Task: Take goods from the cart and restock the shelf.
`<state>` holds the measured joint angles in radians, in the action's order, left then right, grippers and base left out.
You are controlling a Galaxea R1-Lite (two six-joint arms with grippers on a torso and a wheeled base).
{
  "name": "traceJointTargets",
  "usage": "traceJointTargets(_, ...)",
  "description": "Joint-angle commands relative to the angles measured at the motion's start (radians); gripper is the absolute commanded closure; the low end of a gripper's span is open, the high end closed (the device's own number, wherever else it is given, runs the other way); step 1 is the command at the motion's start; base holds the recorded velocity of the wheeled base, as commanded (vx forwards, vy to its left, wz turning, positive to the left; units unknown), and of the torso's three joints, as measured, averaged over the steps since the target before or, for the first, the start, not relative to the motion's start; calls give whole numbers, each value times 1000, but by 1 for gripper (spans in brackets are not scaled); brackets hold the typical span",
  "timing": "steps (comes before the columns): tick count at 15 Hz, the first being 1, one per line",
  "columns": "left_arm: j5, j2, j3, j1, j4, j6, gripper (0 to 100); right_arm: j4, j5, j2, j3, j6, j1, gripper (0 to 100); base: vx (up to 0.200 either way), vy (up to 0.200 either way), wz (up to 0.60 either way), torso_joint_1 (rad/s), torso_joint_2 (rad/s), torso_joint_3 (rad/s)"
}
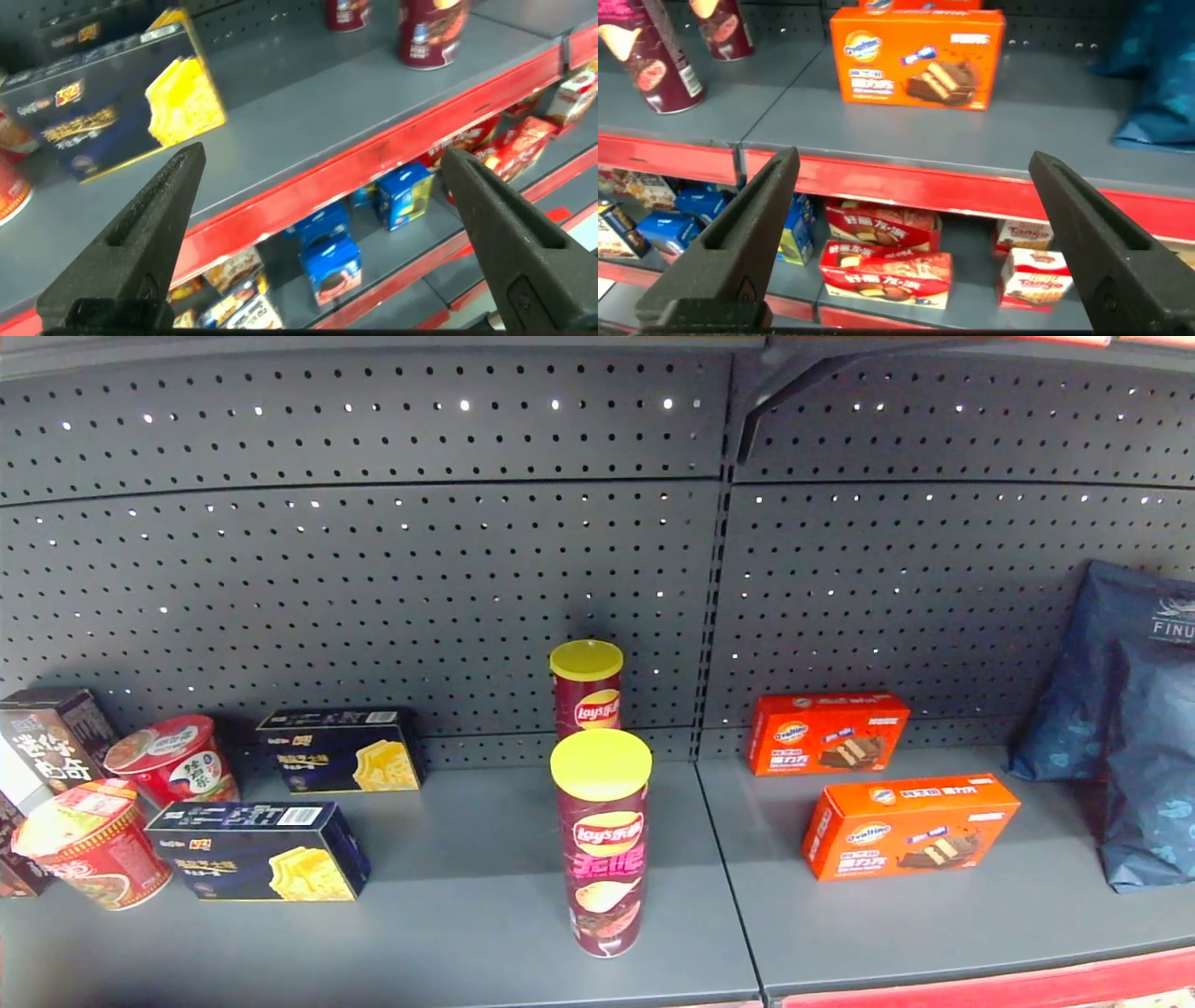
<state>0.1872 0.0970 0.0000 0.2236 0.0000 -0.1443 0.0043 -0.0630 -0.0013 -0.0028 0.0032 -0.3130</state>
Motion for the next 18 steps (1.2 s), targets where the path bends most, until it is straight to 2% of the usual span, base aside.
traceJointTargets(1,0,1,0,0,0,0,0,2,0,1,0,0,0,0,0,0,0,0,0,0)
traceJointTargets(15,0,1,0,0,0,2,0,2,0,1,0,-5,0,0,0,0,43,0,0,0)
traceJointTargets(18,0,1,0,0,0,3,0,0,0,1,1,-3,0,0,0,0,400,2,5,2)
